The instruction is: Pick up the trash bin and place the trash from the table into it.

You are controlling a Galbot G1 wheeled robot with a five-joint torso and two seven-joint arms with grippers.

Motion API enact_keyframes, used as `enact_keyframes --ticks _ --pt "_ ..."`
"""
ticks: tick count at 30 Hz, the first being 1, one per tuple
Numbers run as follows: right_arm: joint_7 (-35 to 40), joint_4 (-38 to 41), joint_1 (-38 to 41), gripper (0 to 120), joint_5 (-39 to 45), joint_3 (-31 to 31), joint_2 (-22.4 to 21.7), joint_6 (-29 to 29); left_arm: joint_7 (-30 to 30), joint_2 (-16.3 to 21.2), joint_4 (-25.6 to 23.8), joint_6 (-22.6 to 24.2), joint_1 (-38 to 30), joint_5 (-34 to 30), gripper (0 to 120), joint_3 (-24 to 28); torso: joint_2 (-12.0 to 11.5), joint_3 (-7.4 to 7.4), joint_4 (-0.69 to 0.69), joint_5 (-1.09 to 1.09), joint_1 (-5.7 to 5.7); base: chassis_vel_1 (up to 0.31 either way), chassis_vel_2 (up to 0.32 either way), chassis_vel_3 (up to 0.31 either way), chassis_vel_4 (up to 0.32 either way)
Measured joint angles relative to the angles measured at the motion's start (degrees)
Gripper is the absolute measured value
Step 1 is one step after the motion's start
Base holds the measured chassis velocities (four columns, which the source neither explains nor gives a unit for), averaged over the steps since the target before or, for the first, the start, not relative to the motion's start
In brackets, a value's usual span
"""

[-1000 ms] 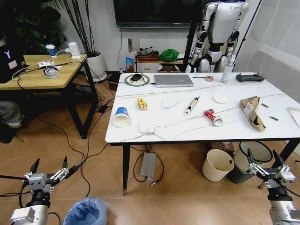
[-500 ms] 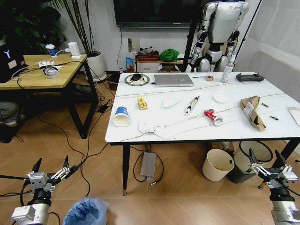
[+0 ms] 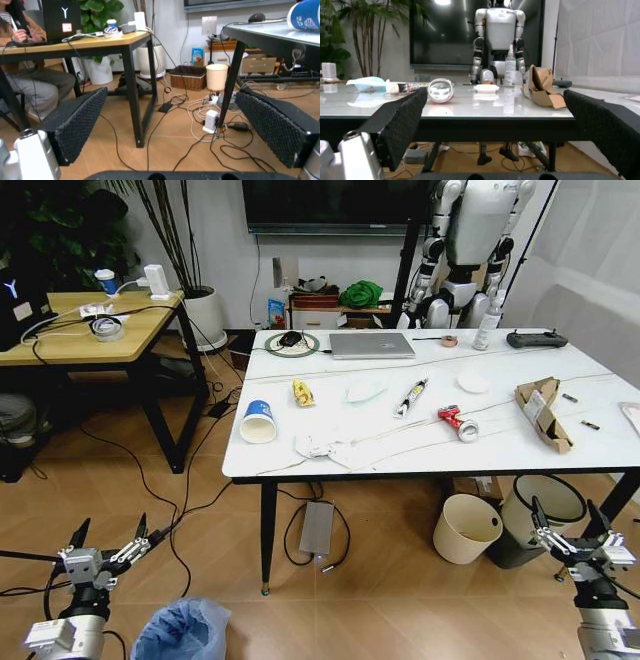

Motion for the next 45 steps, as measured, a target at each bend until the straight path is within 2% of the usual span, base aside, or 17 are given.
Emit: enact_keyframes --ticks 30,45 --pt "-0.23 -0.78 0.61 100 -0.20 -1.00 0.07 0.38 0.94 -1.28 0.93 -0.74 0.51 -0.82 100 0.19 -8.01 -4.55 0.00 0.00 -3.45 0.000 0.000 0.000 0.000" --pt "-0.22 -0.92 0.86 100 -0.30 -1.02 -0.17 0.25 -0.49 -1.96 1.56 -1.76 0.02 0.14 100 0.96 -11.92 -6.84 0.00 0.00 -5.08 0.000 0.000 0.000 0.000"
